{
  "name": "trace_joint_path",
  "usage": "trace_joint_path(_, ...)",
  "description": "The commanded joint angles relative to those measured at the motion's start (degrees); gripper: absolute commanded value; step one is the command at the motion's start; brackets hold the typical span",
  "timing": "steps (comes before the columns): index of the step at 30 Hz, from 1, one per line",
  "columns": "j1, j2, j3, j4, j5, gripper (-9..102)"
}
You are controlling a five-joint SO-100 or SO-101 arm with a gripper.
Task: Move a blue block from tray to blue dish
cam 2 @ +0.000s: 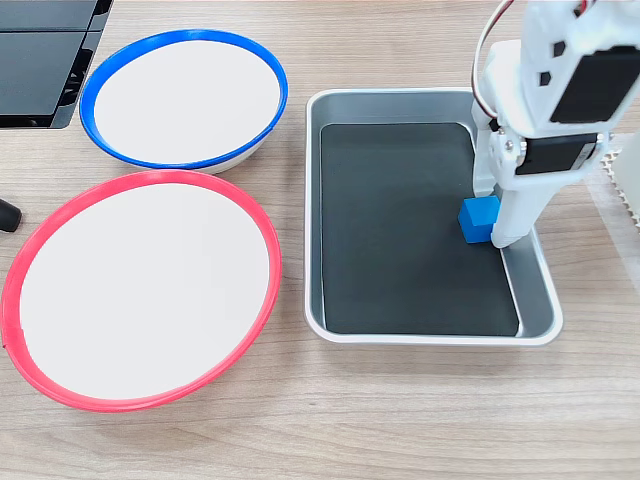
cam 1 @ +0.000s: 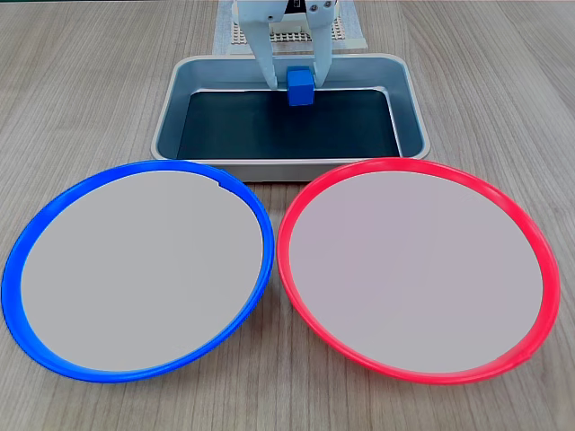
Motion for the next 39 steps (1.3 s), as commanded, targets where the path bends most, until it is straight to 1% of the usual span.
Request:
trace_joint_path(1, 0.2, 0.7, 0.4, -1.4, -0.4, 17)
trace_joint_path(8, 0.2, 1.5, 1.5, -4.0, -0.7, 12)
trace_joint_path(15, -0.3, 3.2, 1.9, -6.1, -0.5, 0)
trace_joint_path(19, -1.0, 5.6, 1.6, -8.8, 1.8, 0)
trace_joint_path(22, -3.0, 9.1, -1.2, -10.8, 9.2, 0)
trace_joint_path(26, -4.8, 9.2, -10.7, -14.0, 24.4, 0)
trace_joint_path(30, -3.3, 3.0, -22.7, -20.5, 39.7, 0)
trace_joint_path(33, -0.4, -4.4, -31.7, -25.0, 47.5, 0)
trace_joint_path(36, 2.3, -13.2, -40.7, -27.2, 51.5, 0)
trace_joint_path(39, 4.3, -20.8, -46.4, -28.1, 51.6, 0)
